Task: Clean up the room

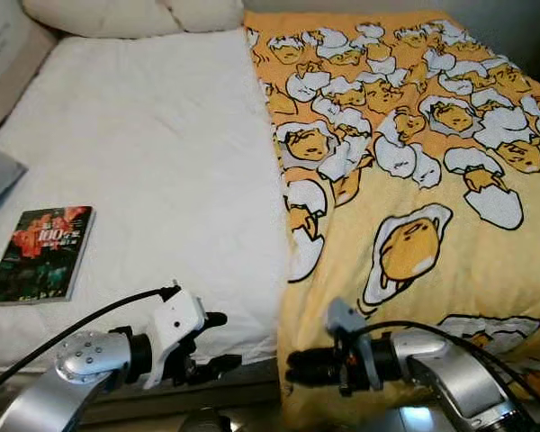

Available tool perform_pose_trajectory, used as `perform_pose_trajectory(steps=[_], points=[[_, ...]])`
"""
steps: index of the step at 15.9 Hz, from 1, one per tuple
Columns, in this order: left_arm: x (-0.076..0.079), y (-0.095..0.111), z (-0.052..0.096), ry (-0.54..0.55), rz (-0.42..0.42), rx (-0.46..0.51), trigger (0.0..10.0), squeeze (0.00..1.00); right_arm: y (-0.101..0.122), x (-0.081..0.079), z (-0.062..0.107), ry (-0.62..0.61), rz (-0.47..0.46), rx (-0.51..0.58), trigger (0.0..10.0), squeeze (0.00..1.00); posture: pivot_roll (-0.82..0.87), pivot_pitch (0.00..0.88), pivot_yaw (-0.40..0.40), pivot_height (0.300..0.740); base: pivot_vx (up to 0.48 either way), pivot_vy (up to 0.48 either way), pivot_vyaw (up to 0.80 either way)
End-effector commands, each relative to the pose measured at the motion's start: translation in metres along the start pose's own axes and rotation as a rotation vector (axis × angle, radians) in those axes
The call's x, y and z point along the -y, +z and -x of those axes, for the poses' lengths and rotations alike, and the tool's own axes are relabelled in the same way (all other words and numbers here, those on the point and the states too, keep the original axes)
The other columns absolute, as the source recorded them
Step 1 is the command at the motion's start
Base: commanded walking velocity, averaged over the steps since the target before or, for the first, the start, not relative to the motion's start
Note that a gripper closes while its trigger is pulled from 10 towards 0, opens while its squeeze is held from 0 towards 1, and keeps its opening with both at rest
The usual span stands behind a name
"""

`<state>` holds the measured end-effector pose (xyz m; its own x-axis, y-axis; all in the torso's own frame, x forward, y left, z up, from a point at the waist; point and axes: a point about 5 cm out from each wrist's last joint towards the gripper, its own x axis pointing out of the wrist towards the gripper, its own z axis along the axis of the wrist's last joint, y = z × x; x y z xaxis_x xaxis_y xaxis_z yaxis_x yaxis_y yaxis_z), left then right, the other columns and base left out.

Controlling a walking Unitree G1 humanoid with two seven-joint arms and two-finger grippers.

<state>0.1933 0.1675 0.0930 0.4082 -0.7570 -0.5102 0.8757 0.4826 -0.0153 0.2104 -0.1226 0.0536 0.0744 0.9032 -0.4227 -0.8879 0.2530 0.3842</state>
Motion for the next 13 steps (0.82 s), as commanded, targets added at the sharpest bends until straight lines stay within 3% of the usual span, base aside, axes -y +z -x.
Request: perform_pose_trajectory(steps=[1,3,5,7,8,11,13], points=[[-0.001,0.000,-0.002,0.030,0.013,0.027,10.0,0.00,0.001,0.005,0.007,-0.057,-0.006,0.048,10.0,0.00,0.16,0.001,-0.011,0.740,0.000,0.000,0.00],[-0.014,0.002,-0.010,0.197,0.067,0.120,10.0,0.00,0.000,0.017,0.016,-0.234,-0.002,0.143,10.0,0.00,0.14,0.000,-0.011,0.740,0.000,0.000,0.00],[-0.044,0.010,-0.014,0.546,0.148,0.234,10.0,0.00,0.005,0.039,0.024,-0.544,-0.028,0.287,10.0,0.00,0.11,0.000,0.006,0.740,0.000,0.000,0.00],[-0.055,0.011,-0.015,0.661,0.198,0.260,10.0,0.00,0.009,0.055,0.031,-0.788,-0.088,0.360,10.0,0.00,0.10,0.000,0.020,0.740,0.000,0.000,0.00],[-0.063,0.012,-0.018,0.747,0.230,0.268,10.0,0.00,0.011,0.069,0.046,-1.069,-0.129,0.423,10.0,0.00,0.08,0.000,0.035,0.740,0.000,-0.382,0.00],[-0.072,0.010,-0.021,0.827,0.206,0.255,10.0,0.00,0.016,0.073,0.064,-1.278,-0.165,0.505,10.0,0.00,0.06,0.000,0.050,0.740,0.000,-0.406,0.00],[-0.077,0.013,-0.022,0.853,0.172,0.248,10.0,0.00,0.022,0.067,0.060,-1.287,-0.124,0.509,10.0,0.00,0.06,0.000,0.050,0.740,0.000,-0.428,0.00]])
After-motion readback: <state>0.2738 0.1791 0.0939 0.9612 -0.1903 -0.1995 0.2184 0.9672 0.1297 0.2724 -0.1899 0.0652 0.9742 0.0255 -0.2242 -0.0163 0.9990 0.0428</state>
